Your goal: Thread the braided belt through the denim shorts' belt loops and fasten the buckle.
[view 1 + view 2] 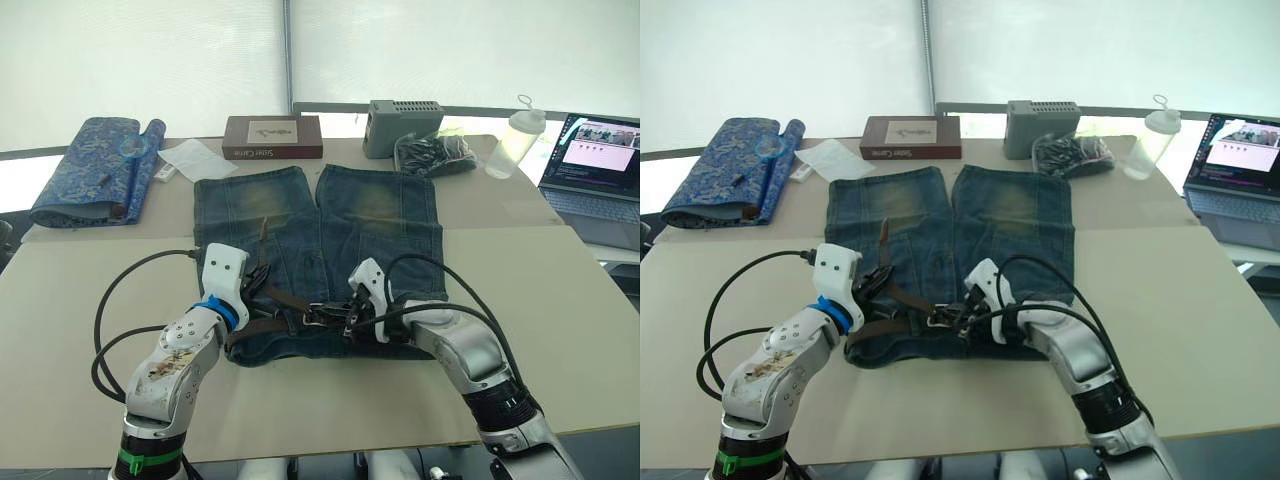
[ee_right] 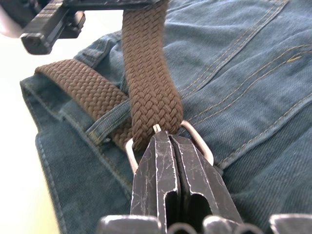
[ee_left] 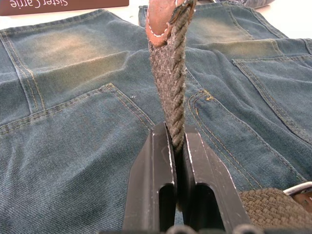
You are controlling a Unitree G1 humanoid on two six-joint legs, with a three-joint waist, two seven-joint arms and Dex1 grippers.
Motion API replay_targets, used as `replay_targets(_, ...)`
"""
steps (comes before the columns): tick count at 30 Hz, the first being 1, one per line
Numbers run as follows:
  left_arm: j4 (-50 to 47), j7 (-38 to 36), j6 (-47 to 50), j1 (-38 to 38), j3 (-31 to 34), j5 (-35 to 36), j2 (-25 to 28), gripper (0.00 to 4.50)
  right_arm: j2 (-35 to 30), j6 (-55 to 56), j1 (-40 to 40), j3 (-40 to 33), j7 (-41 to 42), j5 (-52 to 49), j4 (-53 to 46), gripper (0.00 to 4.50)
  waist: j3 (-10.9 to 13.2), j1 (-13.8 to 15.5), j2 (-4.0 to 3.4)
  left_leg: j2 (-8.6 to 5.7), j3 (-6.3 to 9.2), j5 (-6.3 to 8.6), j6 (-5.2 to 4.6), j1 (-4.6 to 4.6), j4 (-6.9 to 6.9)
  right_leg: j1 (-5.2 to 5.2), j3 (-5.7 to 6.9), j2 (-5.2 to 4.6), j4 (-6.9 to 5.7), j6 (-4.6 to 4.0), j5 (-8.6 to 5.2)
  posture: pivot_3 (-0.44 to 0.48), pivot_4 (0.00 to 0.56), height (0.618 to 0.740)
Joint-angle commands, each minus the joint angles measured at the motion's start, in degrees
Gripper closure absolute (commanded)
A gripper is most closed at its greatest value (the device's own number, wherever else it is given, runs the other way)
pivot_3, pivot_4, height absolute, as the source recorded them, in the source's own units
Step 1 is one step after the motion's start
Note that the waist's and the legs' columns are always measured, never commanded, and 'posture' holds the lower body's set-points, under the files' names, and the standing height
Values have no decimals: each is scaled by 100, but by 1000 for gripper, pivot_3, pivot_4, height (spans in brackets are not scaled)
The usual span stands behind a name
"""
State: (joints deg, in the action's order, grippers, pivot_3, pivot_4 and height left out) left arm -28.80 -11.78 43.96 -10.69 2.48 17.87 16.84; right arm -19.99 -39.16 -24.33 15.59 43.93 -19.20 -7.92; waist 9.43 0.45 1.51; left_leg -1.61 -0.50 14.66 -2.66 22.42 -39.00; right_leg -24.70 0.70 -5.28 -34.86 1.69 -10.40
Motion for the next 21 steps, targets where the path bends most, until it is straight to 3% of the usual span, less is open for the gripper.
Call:
replay_targets(1, -273, 54, -122, 0, 116, -52, 35, 4500, -62, 144, 34, 78, 87, 82, -14, 4435, 0, 3, 0, 0, 0, 0, 0, 0, 0, 0, 0, 0, 0, 0, 0, 0, 150, 740)
replay_targets(21, -253, 140, -138, -110, 258, -50, 77, 4500, -267, 385, -365, 830, 305, 1048, 718, 4435, -1, -25, 0, 4, 1, -1, 2, -31, 0, 29, 2, 4, -2, -3, -3, 0, 150, 740)
